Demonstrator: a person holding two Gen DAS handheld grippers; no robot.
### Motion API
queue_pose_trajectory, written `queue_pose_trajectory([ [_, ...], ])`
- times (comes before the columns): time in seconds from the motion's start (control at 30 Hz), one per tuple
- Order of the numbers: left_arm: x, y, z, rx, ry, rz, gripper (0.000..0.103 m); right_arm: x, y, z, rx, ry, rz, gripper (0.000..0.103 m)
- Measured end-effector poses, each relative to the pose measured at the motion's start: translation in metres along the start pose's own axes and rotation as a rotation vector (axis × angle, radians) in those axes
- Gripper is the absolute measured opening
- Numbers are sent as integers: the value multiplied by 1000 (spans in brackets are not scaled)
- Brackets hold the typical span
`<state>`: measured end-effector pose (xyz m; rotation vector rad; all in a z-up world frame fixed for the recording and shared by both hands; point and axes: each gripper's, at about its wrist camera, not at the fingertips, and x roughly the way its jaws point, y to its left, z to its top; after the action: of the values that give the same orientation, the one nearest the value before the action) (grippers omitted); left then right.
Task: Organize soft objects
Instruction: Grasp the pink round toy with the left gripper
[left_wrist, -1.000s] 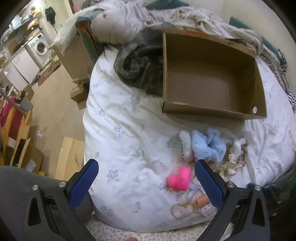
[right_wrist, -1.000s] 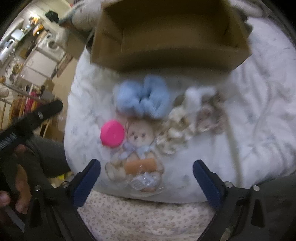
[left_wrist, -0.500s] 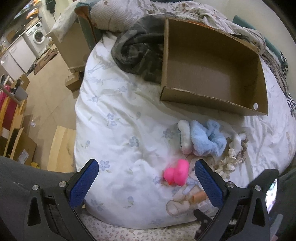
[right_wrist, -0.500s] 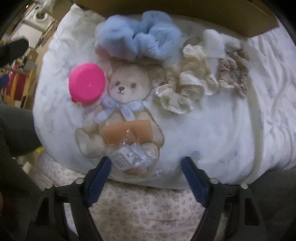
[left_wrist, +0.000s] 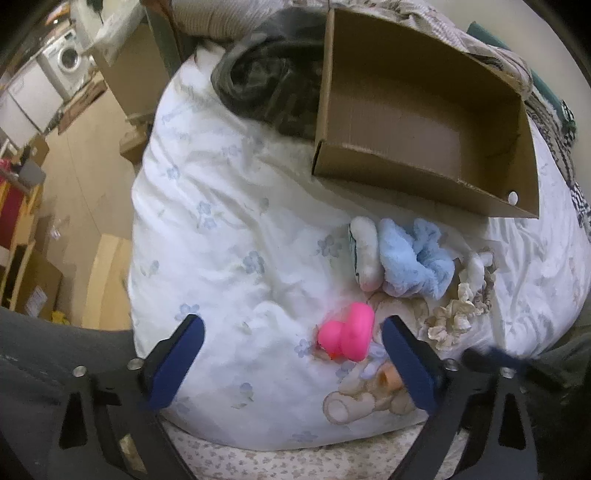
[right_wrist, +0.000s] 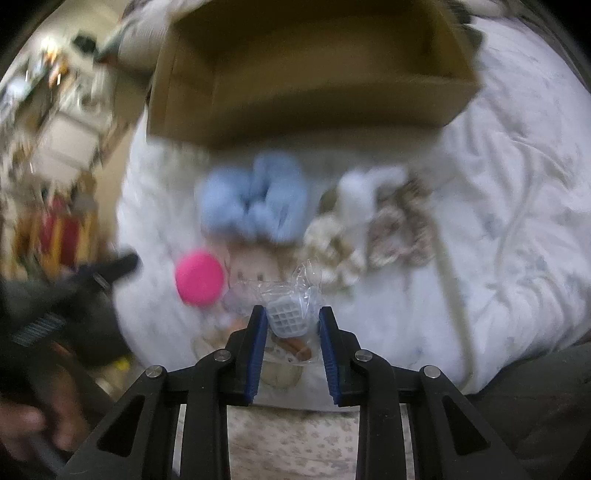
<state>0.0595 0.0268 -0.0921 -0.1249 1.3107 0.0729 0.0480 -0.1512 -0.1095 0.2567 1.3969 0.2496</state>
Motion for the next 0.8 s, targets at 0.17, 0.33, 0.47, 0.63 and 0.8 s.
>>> queue_pose_trajectory([
  [0.17, 21, -18, -5, 45, 72, -29, 89, -19, -13, 7, 48, -66, 71, 30],
  [0.33, 36, -34, -5, 88, 103, -15, 68, -19, -12, 7, 42, -77, 84, 30],
  [0.47, 47, -39, -2, 100, 128, 0, 44, -22, -16, 8, 42, -79, 84, 30],
  [0.63, 55, -41, 4, 89, 131, -33, 19, -24, -18, 9, 46, -98, 84, 30],
  [0.8, 47, -43, 1, 114, 102, -33, 19, -24, -18, 9, 47, -99, 88, 30],
])
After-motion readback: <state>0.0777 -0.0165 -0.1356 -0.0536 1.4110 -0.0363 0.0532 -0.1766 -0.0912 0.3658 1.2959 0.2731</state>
